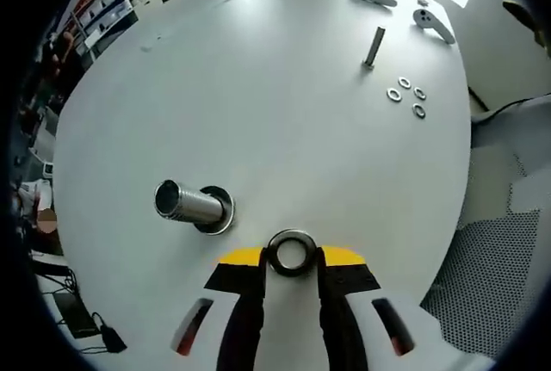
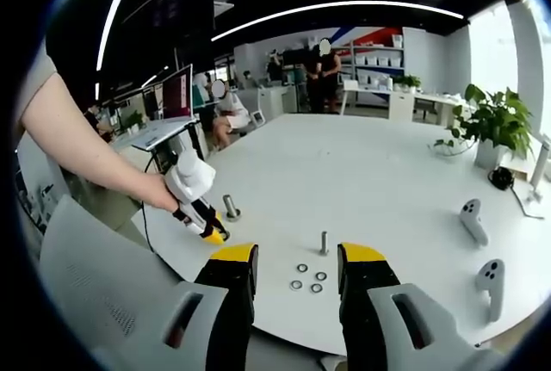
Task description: Place the washer onto the threaded stud by aligning its center hole with the stud, sliding it down to the base, and recovering from edge contact or off-axis alignment until the washer reaches the visible bottom stop.
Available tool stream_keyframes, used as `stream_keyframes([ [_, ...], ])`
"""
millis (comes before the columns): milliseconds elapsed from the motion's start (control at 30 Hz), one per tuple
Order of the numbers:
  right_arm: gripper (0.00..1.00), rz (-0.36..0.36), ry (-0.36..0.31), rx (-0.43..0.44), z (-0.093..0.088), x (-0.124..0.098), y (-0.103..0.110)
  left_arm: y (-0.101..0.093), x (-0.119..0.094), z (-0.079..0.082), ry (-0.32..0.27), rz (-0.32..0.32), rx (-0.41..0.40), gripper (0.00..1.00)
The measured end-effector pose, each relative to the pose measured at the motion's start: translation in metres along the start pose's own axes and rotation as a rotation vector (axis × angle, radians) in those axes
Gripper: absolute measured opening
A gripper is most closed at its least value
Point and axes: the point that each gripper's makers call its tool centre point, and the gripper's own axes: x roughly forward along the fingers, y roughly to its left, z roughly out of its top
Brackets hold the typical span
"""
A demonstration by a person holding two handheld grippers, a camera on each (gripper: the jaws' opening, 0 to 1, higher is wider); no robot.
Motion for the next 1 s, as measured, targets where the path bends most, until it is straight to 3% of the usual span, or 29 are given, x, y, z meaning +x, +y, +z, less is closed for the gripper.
stream_keyframes([
  [167,0.39,0.000,0.003,0.000,0.000,0.000,0.000,0.000,0.000,0.000,-0.030,0.002,-0.018,0.21],
  [300,0.39,-0.002,0.000,0.003,0.000,-0.001,0.000,-0.004,-0.004,-0.012,0.054,-0.023,0.064,0.21],
  [500,0.39,-0.004,0.001,0.001,0.000,0.000,0.000,0.001,-0.009,-0.028,0.129,-0.028,0.065,0.21],
  [567,0.39,-0.002,0.001,0.002,0.000,0.000,0.000,0.000,-0.009,-0.028,0.104,-0.035,0.084,0.21],
  [667,0.39,0.000,0.005,-0.003,0.000,0.000,0.000,0.002,-0.008,-0.028,0.062,-0.038,0.023,0.21],
  [1000,0.39,-0.006,-0.006,0.005,0.001,-0.001,-0.001,0.000,-0.009,-0.030,0.118,-0.039,0.057,0.23],
])
